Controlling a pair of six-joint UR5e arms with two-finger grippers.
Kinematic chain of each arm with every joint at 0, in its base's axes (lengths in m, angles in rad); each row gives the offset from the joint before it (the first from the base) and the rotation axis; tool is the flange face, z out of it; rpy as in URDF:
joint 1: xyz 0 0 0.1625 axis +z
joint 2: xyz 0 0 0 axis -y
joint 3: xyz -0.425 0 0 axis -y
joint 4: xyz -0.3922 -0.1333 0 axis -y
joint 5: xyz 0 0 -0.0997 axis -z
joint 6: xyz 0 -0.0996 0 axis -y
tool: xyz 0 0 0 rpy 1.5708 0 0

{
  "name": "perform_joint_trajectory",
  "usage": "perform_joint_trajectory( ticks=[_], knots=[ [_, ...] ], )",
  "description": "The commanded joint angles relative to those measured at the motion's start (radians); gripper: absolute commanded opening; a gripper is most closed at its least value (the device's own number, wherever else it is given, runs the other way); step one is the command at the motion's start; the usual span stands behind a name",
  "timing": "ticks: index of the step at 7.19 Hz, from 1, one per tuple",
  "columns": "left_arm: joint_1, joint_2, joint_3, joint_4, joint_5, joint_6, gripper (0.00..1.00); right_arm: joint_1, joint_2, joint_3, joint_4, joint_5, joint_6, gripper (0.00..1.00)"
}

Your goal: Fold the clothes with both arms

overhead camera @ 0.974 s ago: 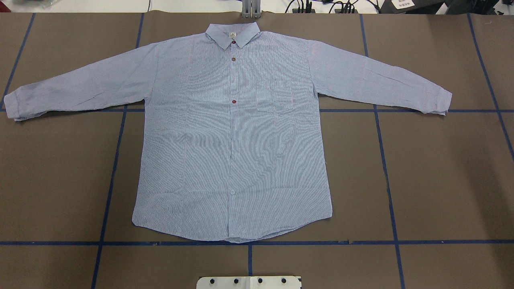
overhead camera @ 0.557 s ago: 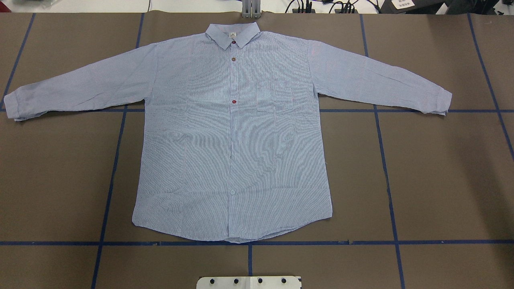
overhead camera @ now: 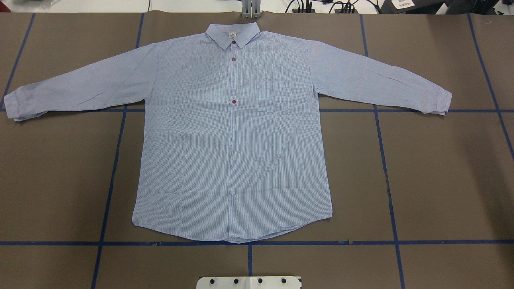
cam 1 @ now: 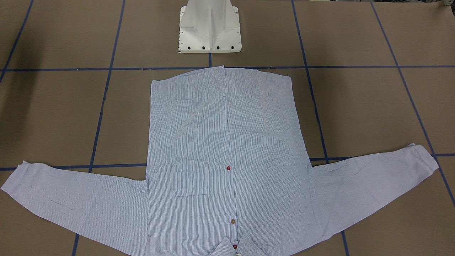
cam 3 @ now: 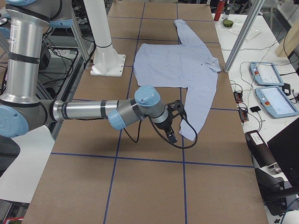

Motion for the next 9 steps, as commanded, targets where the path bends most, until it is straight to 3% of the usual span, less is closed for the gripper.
perform_joint_trajectory(
  ticks=[1, 3, 4, 6, 9],
  knots=[
    [0.001, -0.01, 0.042, -0.065, -0.001, -0.001, 1.0, -0.155, 0.051, -0.036, 0.081, -0.055, 0.341, 1.0],
    [0.001, -0.006, 0.04, -0.07, -0.001, -0.001, 1.0, -0.422, 0.053, -0.065, 0.287, -0.366, 0.793, 1.0],
    [0.002, -0.002, 0.042, -0.082, -0.001, 0.0, 1.0, -0.461, 0.058, -0.138, 0.415, -0.405, 0.866, 1.0],
    [0.002, 0.001, 0.04, -0.085, -0.001, 0.002, 1.0, -0.486, 0.172, -0.369, 0.624, -0.415, 0.947, 1.0],
    [0.002, 0.001, 0.039, -0.085, -0.001, 0.003, 1.0, -0.63, 0.194, -0.425, 0.672, -0.604, 1.023, 0.97]
  ],
)
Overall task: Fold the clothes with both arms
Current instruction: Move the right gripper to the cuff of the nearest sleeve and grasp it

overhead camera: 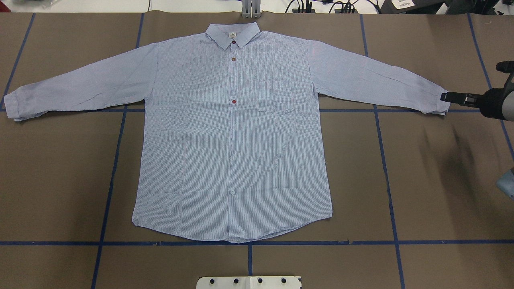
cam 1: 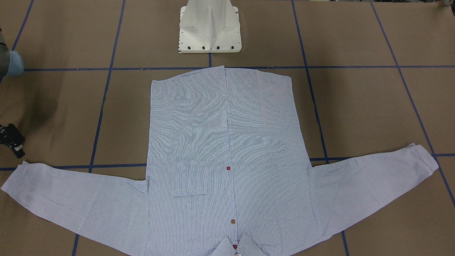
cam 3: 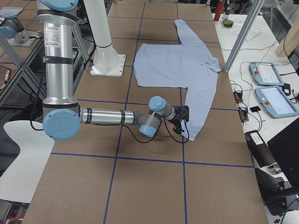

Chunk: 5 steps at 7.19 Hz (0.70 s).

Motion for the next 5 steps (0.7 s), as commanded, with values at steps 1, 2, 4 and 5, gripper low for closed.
perform_joint_trajectory(
  ticks=[1, 2, 4, 5],
  knots=[
    [0.0, 0.0, -0.001, 0.0, 0.0, 0.0, 1.0, -0.07, 0.007, -0.057, 0.013, -0.106, 0.019, 0.9],
    [0.0, 0.0, -0.001, -0.002, 0.0, 0.0, 1.0, -0.07, 0.007, -0.076, 0.013, -0.106, 0.019, 0.82],
    [0.0, 0.0, -0.001, -0.002, 0.0, 0.0, 1.0, -0.073, 0.009, -0.09, 0.013, -0.108, 0.017, 0.77],
    [0.0, 0.0, -0.001, -0.003, 0.0, 0.002, 1.0, -0.073, 0.009, -0.09, 0.013, -0.108, 0.017, 0.73]
  ],
)
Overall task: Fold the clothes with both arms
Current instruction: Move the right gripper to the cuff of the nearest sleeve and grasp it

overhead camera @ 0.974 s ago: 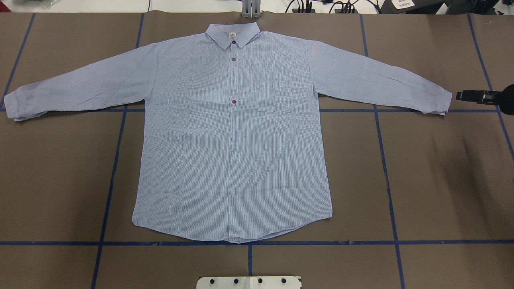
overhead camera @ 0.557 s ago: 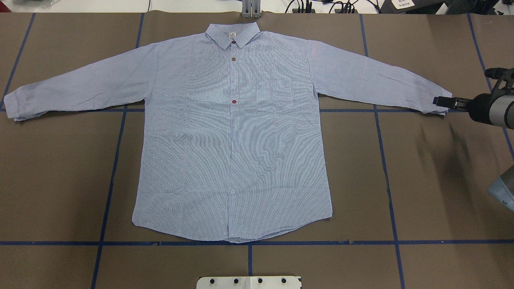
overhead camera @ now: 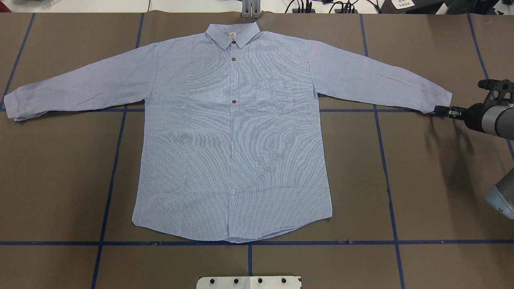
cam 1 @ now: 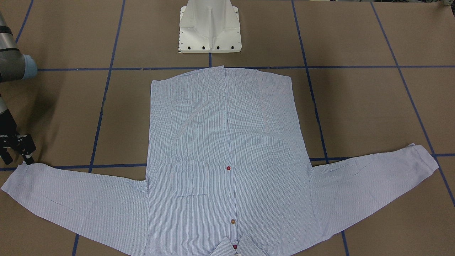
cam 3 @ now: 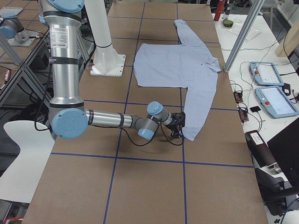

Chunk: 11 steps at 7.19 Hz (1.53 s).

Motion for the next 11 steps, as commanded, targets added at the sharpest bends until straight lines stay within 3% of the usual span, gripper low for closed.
perform_joint_trajectory(
  ticks=[1, 4, 5, 6, 9, 11],
  knots=[
    [0.0, 0.0, 0.0, -0.001, 0.0, 0.001, 1.0, -0.001, 0.002, -0.007, 0.0, -0.001, 0.0, 0.65],
    [0.0, 0.0, 0.0, -0.001, 0.0, 0.003, 1.0, -0.003, 0.043, -0.039, 0.0, -0.002, -0.005, 0.47],
    [-0.001, 0.0, -0.001, -0.001, 0.0, 0.003, 1.0, -0.003, 0.043, -0.038, 0.0, -0.001, -0.009, 0.34],
    [-0.001, 0.0, 0.0, -0.001, 0.0, 0.003, 1.0, -0.003, 0.045, -0.035, 0.0, 0.001, -0.011, 0.0],
    [-0.001, 0.0, 0.002, -0.001, 0.0, 0.003, 1.0, 0.008, 0.045, -0.023, -0.001, 0.008, -0.015, 0.0],
    [0.0, 0.0, 0.002, -0.001, 0.0, 0.003, 1.0, 0.052, 0.048, 0.067, -0.041, 0.045, -0.015, 0.0]
  ],
)
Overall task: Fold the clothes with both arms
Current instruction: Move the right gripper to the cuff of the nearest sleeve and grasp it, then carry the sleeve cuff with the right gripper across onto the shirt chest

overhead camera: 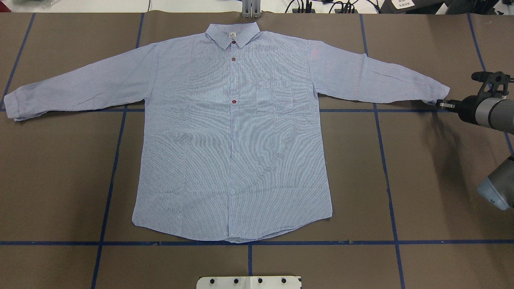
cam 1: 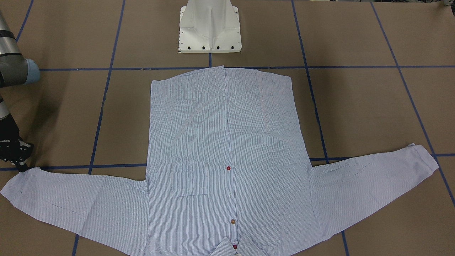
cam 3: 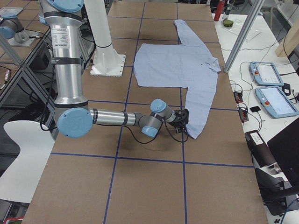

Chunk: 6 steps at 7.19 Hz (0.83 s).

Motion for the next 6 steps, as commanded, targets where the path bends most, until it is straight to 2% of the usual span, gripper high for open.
perform_joint_trajectory(
  ticks=[1, 2, 3, 4, 5, 6],
  knots=[
    [-0.001, 0.0, 0.0, 0.0, 0.0, 0.0, 1.0, 0.047, 0.028, 0.15, -0.141, 0.054, 0.001, 0.0],
    [0.001, 0.0, 0.0, 0.0, 0.0, 0.0, 1.0, 0.045, 0.1, 0.228, -0.263, 0.047, 0.012, 0.0],
    [0.001, 0.0, 0.0, 0.0, 0.0, 0.0, 1.0, 0.029, 0.219, 0.241, -0.331, 0.044, 0.018, 0.0],
    [0.001, 0.0, 0.0, 0.0, 0.0, 0.0, 1.0, -0.029, 0.383, 0.232, -0.421, 0.011, 0.02, 0.0],
    [0.001, 0.0, 0.0, 0.0, 0.0, -0.002, 1.0, -0.095, 0.513, 0.232, -0.527, -0.085, 0.024, 0.0],
    [-0.001, 0.0, 0.0, 0.0, 0.002, -0.002, 1.0, -0.146, 0.589, 0.23, -0.575, -0.153, 0.07, 0.0]
  ],
)
